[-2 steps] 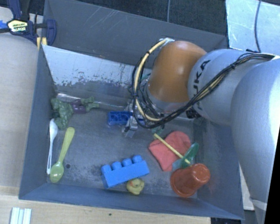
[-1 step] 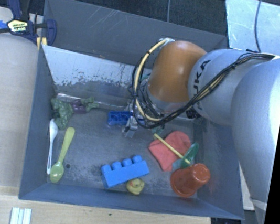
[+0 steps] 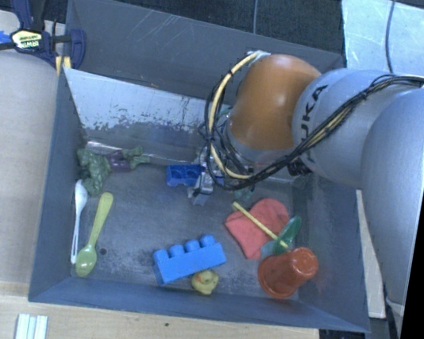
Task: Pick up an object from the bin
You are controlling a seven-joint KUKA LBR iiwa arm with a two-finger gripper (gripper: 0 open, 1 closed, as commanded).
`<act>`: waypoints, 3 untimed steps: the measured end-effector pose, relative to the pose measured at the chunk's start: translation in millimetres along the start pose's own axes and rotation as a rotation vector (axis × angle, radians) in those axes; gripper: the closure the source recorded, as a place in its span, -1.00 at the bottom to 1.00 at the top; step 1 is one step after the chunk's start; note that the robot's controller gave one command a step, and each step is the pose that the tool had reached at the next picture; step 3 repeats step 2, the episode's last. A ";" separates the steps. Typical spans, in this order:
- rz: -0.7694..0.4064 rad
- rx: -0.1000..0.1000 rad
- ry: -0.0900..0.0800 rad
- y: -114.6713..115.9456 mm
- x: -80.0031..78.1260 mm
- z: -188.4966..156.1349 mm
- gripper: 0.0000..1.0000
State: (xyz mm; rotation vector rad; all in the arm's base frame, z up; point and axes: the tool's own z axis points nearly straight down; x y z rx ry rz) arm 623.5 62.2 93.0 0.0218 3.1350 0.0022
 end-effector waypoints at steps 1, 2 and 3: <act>0.000 0.000 -0.004 0.1 -1.6 -25.7 1.00; 0.000 0.000 -0.005 0.0 -1.9 -49.4 1.00; 0.000 0.000 -0.005 0.0 -1.9 -49.4 1.00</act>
Offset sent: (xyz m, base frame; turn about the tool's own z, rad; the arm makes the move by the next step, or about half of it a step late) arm 0.0010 0.0000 0.0727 0.0000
